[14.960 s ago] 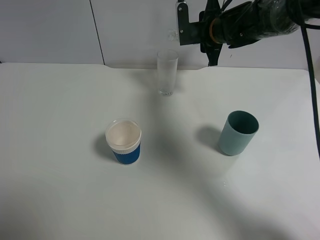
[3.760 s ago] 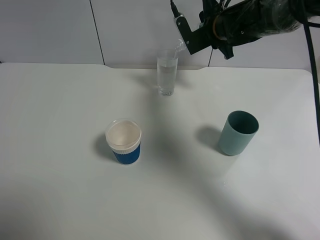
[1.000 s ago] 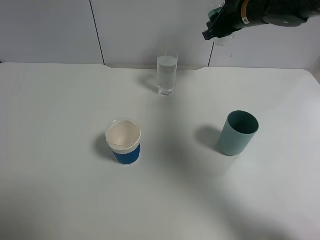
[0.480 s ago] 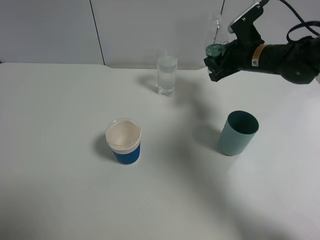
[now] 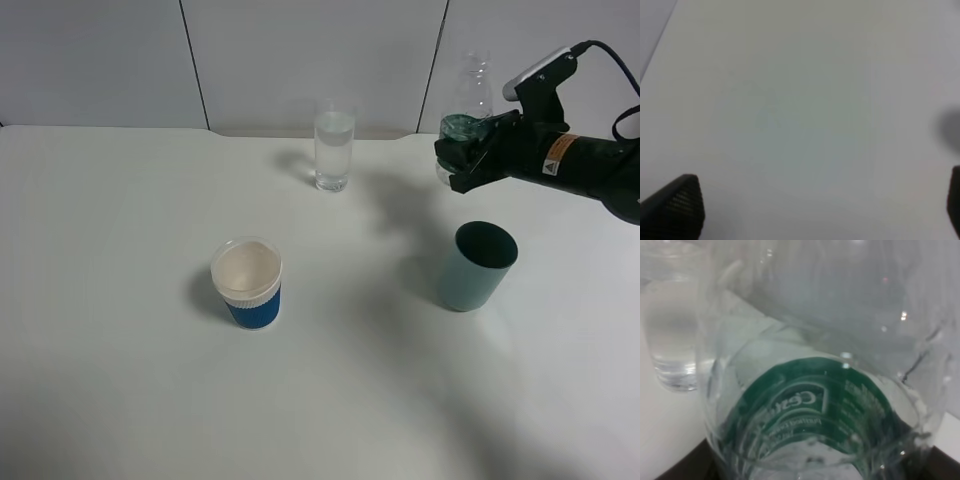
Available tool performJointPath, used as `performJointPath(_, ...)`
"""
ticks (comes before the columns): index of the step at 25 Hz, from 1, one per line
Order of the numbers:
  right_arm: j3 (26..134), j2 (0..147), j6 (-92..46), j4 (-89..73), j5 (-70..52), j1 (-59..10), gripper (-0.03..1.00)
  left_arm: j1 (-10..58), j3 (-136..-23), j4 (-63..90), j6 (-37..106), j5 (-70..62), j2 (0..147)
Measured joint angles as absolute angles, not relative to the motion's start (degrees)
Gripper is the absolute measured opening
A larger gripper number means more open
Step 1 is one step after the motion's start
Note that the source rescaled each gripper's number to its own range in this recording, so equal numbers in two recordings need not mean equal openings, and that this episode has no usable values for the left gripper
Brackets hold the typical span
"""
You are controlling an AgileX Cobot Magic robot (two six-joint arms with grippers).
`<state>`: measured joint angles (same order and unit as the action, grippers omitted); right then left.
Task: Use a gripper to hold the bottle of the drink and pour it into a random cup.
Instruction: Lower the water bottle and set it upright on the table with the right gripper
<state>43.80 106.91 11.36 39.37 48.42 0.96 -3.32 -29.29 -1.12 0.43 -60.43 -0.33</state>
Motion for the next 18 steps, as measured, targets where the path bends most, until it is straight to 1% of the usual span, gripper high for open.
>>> performJointPath(8,43.6,107.0,10.8,39.4,49.2,3.6,0.00,-3.3,-29.3,-1.1,0.4,-60.4,-0.3)
performJointPath(13,43.7,111.8,7.2,38.9,53.7,4.9,0.00,-3.3,-29.3,-1.1,0.4,-60.4,-0.3)
performJointPath(18,43.7,115.7,4.1,34.7,56.9,5.3,0.00,-3.3,-29.3,-1.1,0.4,-60.4,-0.3)
